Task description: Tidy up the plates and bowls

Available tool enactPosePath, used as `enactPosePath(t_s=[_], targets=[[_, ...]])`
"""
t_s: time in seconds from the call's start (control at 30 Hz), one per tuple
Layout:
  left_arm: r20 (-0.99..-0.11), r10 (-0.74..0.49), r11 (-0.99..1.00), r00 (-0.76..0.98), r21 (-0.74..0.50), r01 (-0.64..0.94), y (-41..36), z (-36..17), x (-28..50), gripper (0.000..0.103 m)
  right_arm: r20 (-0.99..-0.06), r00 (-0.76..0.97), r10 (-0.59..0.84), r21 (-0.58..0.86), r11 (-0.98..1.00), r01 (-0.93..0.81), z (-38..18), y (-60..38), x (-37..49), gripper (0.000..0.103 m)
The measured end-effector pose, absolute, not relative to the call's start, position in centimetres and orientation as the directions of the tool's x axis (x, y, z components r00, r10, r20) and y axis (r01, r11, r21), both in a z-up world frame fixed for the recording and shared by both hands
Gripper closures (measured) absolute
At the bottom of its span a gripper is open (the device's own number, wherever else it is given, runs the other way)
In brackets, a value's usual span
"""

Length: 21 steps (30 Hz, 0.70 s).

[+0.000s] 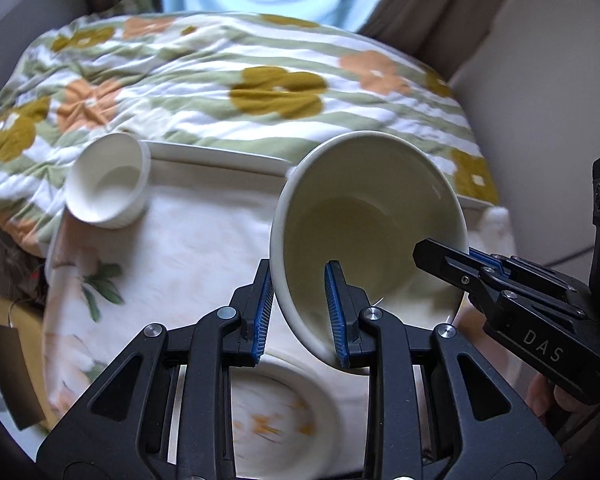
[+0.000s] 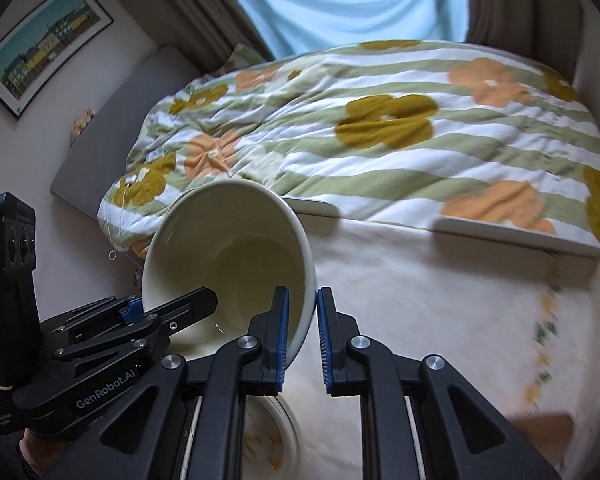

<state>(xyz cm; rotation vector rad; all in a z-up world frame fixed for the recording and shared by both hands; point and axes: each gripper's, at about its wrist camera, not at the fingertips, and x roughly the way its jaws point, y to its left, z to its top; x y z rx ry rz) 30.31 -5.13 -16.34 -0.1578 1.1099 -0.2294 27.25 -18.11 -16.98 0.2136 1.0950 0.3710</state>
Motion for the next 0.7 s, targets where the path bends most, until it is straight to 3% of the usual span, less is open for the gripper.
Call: enactPosePath(t_s=[0.37,0.7], targets=[[-0.859,-0.351,0.932,0.372,-0.282,0.229,-17.8,-15.8,23.0,0.080,-0.831,0.452,0.322,0.331,0.942,-0.063,-15.6,-30.1,18.2,0.090],[-0.914,-0.334,0.915,0.231,-0.255,0.313,-24.1,-19.7,20.1,0.080,-0.869,0.395,0.297,0.338,0.941,0.036,-19.4,-36.2,13.1,0.090]])
